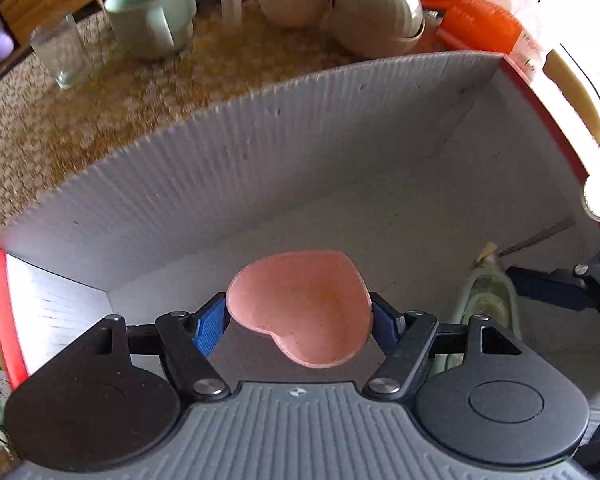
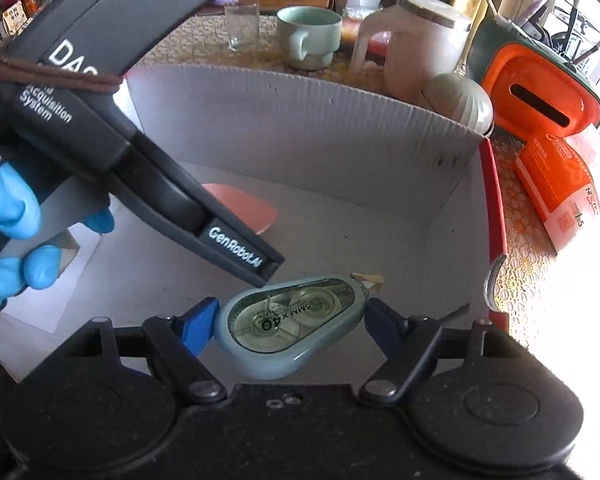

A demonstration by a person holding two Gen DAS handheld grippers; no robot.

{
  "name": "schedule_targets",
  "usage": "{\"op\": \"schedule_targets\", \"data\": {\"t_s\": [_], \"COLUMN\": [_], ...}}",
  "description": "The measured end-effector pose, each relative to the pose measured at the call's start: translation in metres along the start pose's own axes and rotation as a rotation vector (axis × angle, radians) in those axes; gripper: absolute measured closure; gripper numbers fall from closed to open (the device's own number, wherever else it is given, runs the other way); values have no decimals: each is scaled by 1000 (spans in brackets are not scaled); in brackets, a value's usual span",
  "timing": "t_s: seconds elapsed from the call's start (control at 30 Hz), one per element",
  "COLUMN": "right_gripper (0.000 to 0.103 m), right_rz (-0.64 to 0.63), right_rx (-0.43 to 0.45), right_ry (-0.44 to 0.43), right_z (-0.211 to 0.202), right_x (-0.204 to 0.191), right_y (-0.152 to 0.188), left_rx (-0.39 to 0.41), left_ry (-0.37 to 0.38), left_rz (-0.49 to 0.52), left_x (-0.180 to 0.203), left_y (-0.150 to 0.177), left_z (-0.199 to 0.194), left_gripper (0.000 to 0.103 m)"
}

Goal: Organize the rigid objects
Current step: 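Carry the heart dish and tape dispenser over the red box with both tools, then open the left tool to drop the heart dish while the right tool releases the dispenser, then withdraw both tools from the box back toward the scattered items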

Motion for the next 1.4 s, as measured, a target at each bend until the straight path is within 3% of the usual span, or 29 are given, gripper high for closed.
{"op": "schedule_targets", "data": {"t_s": [0.17, 0.6, 1.07, 1.4], "right_gripper": [25, 20, 18, 16], "right_rz": [-14, 20, 63, 108], "right_rx": [-35, 23, 182, 343], "right_ry": [2, -7, -24, -39], "right_z": [6, -7, -60, -107], "right_x": [-3, -4, -22, -54], "right_y": [3, -2, -4, -6], "left_rx": [-30, -30, 157, 311], "left_ry": [8, 5, 31, 92], "left_rz": [-5, 2, -21, -33], "left_x": [-1, 1, -6, -21], "left_y": [3, 10, 15, 42], "left_z": [8, 0, -68, -137], "left_gripper": [29, 29, 29, 29]}}
Point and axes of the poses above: each gripper's, at about its wrist camera, not at the fingertips, and z roughly the way its jaws point, x to its right, y to its underside, the point moved 8 cm from there along z, roughly the way its jaws point, and after that the axes turned 4 degrees about -y, right-handed, at the moved point
